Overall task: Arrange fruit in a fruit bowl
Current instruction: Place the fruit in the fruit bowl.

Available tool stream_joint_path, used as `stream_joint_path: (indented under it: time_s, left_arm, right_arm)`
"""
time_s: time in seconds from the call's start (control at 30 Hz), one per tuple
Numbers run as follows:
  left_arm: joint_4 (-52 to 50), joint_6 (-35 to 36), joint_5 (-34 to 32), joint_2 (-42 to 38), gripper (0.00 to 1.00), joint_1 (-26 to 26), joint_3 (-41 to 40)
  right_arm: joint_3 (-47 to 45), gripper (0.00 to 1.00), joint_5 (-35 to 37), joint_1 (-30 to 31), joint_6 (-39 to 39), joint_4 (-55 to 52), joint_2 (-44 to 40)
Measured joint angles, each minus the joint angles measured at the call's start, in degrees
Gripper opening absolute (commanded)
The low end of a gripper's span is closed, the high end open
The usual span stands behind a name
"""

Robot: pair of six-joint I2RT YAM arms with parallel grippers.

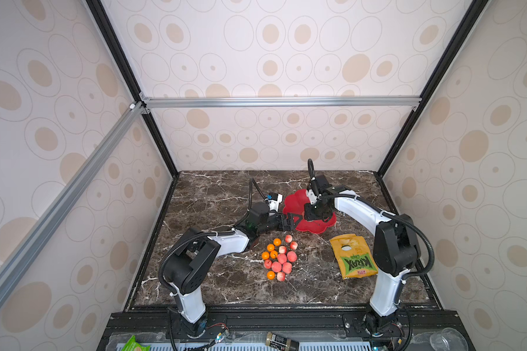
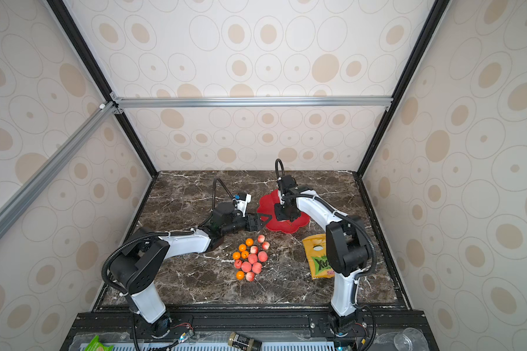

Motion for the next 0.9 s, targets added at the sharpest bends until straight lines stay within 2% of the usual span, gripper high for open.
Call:
stream_joint_path:
  time_s: [0.53,0.9]
  left_arm:
    - [0.68,1.20,0.07,4.28,0.98,4.22,5.14]
    - [0.59,1.81,0.07,4.48,0.98,5.86,5.14]
  right_arm:
    - [21.49,0.44,0.57,-1.79,-3.85,-3.65,19.08]
    - [28.76,0.44,0.55,-1.79,-4.09,-6.54,25.64]
